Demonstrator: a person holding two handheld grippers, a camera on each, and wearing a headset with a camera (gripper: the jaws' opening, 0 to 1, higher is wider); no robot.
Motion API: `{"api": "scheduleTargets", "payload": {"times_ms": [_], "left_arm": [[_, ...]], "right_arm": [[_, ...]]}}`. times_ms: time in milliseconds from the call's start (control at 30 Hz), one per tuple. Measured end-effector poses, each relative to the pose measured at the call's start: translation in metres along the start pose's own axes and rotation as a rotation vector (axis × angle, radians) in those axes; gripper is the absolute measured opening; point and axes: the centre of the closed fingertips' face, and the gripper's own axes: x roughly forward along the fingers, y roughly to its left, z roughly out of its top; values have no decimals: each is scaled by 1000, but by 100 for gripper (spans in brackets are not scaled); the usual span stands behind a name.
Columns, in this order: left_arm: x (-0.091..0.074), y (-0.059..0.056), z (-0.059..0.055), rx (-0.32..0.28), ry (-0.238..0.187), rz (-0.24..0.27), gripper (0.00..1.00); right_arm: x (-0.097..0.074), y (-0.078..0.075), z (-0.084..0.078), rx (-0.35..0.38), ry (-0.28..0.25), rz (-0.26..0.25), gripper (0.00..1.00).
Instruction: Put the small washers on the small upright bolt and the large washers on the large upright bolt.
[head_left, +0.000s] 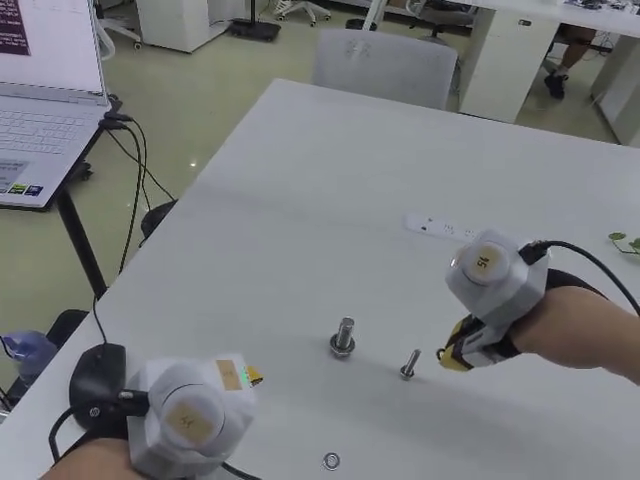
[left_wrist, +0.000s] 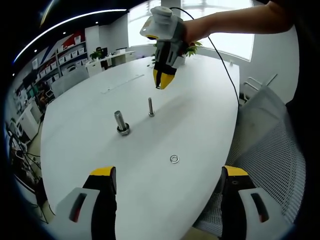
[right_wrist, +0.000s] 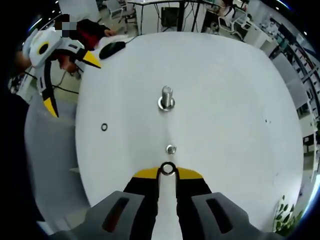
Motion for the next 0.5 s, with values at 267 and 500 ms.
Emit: {"api": "scheduleTargets", "payload": {"times_ms": [267, 500], "left_arm": [[2, 0, -2, -15, -5, 2, 87], [3, 5, -4, -4, 6, 6, 87]], "right_arm": [[12, -4, 7, -24, 11, 5, 12], [22, -9, 12, -35, 17, 10, 12]]}}
